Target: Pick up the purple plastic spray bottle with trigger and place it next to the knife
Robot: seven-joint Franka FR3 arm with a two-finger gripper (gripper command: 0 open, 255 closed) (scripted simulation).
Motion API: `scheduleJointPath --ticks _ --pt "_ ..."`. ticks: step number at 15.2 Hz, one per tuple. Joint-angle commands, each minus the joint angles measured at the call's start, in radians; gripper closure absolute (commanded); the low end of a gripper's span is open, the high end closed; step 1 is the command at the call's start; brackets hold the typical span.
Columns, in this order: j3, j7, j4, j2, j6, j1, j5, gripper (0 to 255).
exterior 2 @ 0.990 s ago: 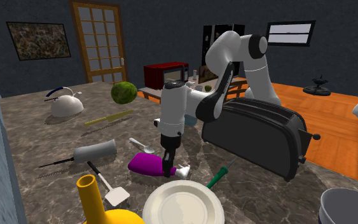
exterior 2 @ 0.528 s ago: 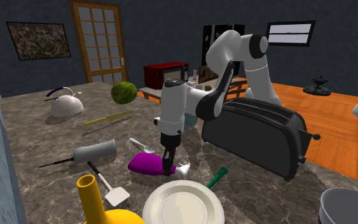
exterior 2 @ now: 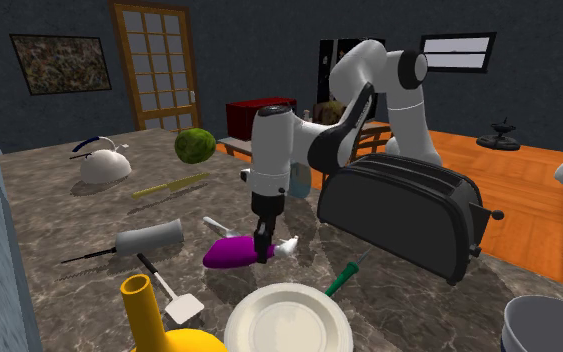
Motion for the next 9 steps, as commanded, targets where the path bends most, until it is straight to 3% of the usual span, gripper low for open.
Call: scheduleJointPath --ticks 1,9 --pt "0.005 -0.007 0.011 -0.015 -0.024 -0.004 0.012 255" --pt "0.018 -0.030 0.070 -0.058 -0.117 -0.013 0.048 255"
